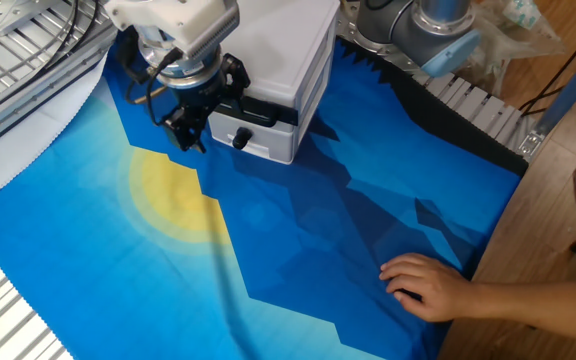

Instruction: Take something out of a drawer

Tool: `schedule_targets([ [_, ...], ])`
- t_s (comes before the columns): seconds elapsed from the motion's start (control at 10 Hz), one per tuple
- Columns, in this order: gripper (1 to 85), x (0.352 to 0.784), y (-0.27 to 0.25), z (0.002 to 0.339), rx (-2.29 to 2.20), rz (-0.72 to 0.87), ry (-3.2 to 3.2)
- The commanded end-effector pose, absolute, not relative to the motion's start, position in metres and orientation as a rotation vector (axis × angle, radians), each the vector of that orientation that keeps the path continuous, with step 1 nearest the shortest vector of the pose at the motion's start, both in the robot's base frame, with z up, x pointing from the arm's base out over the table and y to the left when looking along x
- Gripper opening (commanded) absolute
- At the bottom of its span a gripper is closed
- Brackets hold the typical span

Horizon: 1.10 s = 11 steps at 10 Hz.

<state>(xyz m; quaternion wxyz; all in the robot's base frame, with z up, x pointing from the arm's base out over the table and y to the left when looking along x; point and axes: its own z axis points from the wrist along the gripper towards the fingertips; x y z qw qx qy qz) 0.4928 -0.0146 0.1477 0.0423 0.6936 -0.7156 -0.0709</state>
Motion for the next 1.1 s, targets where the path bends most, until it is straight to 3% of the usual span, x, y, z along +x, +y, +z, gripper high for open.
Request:
schedule_targets([
  [0.0, 75.7, 0.495, -0.008, 0.148, 2.126, -0.232, -2.185],
  [0.7, 68.7, 0.481, -0.010, 0.157, 2.092, -0.279, -2.146],
  [1.0, 61.7, 0.476, -0.011, 0.150, 2.089, -0.310, -2.133],
])
